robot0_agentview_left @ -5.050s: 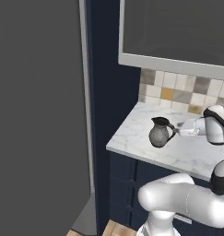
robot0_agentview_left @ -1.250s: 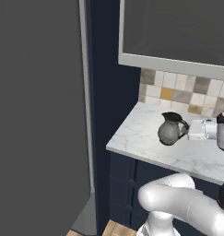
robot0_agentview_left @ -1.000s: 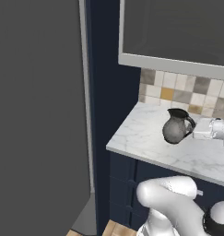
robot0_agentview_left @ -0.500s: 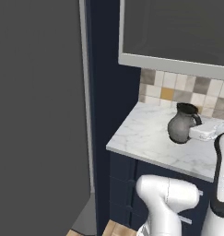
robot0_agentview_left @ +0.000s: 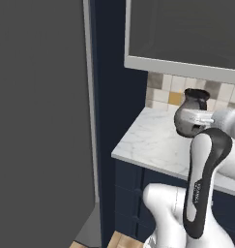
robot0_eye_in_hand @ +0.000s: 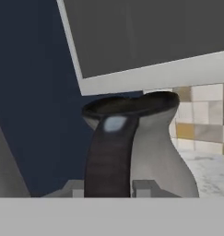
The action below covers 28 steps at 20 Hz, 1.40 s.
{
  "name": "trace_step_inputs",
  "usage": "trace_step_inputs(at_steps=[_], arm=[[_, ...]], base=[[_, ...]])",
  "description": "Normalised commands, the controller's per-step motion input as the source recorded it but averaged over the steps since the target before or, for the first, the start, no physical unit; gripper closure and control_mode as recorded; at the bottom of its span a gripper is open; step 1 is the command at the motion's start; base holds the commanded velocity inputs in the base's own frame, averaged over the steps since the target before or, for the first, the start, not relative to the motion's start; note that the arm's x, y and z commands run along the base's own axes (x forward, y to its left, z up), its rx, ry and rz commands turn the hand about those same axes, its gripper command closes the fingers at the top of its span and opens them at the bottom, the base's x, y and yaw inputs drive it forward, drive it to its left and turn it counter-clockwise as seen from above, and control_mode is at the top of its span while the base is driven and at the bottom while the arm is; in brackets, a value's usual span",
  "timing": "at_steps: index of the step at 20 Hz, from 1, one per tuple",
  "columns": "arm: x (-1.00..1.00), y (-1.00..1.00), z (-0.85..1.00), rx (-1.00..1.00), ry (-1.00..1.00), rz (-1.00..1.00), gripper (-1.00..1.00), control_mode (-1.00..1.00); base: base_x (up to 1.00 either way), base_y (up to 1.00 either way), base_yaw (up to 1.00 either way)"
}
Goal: Move the brussel sprout and kebabs from the second highest shelf to the top shelf to make space. Then, place the pitcher from the counter on the cleared second highest shelf.
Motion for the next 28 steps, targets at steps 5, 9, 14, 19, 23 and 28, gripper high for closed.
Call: trace_step_inputs(at_steps=[5,9,14,19,23,28], arm=[[-0.11,0.59,0.49,-0.04,0.10,-0.21,1.00,-1.00],[0.00,0.36,0.34,0.00,0.08,-0.09,1.00,-1.00],[0.00,0.00,0.08,0.00,0.05,-0.01,1.00,-1.00],[-0.06,-0.35,-0.12,0.02,0.00,0.05,1.00,-1.00],[-0.01,-0.40,-0.33,0.05,0.00,0.10,1.00,-1.00],[0.00,-0.02,-0.06,0.01,0.00,0.05,1.00,-1.00]], base=[[0.00,0.00,0.00],[0.00,0.00,0.00],[0.00,0.00,0.00],[0.00,0.00,0.00],[0.00,0.00,0.00],[0.00,0.00,0.00]])
